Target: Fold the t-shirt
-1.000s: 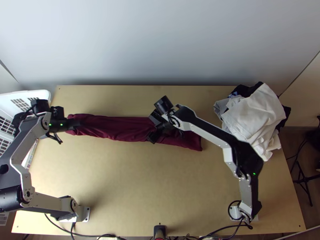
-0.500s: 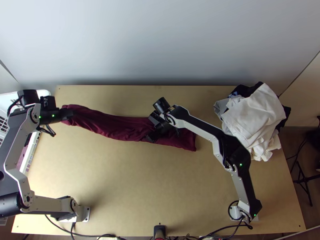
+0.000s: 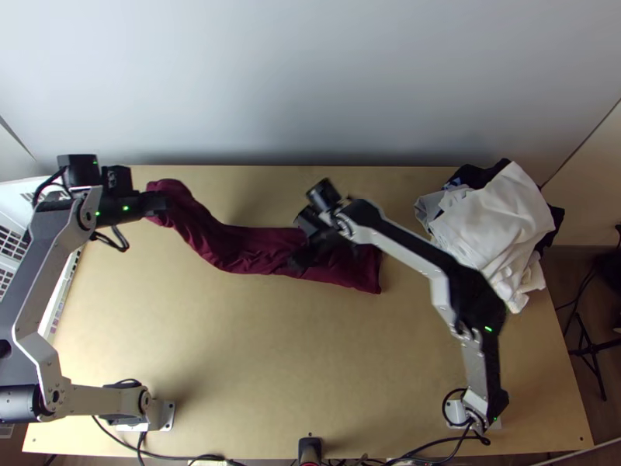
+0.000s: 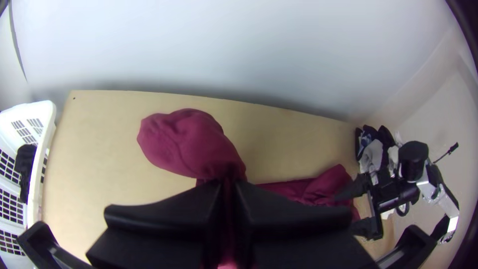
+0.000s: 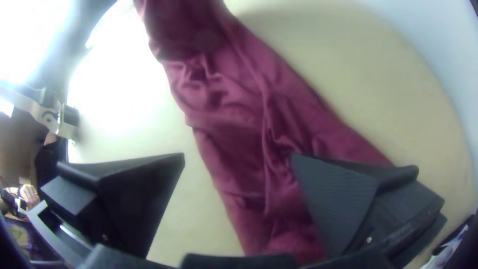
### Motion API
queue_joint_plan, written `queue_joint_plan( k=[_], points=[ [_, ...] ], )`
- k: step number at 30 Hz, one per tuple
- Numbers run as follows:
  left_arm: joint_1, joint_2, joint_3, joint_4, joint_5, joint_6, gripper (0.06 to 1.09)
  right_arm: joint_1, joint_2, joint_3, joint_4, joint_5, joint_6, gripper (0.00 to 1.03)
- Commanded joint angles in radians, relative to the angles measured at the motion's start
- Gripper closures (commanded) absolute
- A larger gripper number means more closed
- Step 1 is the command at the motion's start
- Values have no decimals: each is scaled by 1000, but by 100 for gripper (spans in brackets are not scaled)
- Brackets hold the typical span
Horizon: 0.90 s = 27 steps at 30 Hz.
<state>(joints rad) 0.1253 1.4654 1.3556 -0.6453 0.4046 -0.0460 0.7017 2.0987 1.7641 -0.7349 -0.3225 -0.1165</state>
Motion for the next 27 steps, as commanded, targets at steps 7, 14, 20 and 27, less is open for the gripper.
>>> queue_joint_plan(
  k=[7,14,20,27],
  points=[
    [-274,29,45,59,3,-120,105,-140,-382,-55,-139,-9,-22,3],
    [-452,131,93,167,3,-164,105,-242,-509,-54,-149,17,-28,3],
    [-561,269,188,191,3,-178,105,-306,-548,-66,-150,82,-68,3],
    [-691,392,244,207,5,-187,105,-384,-529,-43,-149,114,-95,3]
  ],
)
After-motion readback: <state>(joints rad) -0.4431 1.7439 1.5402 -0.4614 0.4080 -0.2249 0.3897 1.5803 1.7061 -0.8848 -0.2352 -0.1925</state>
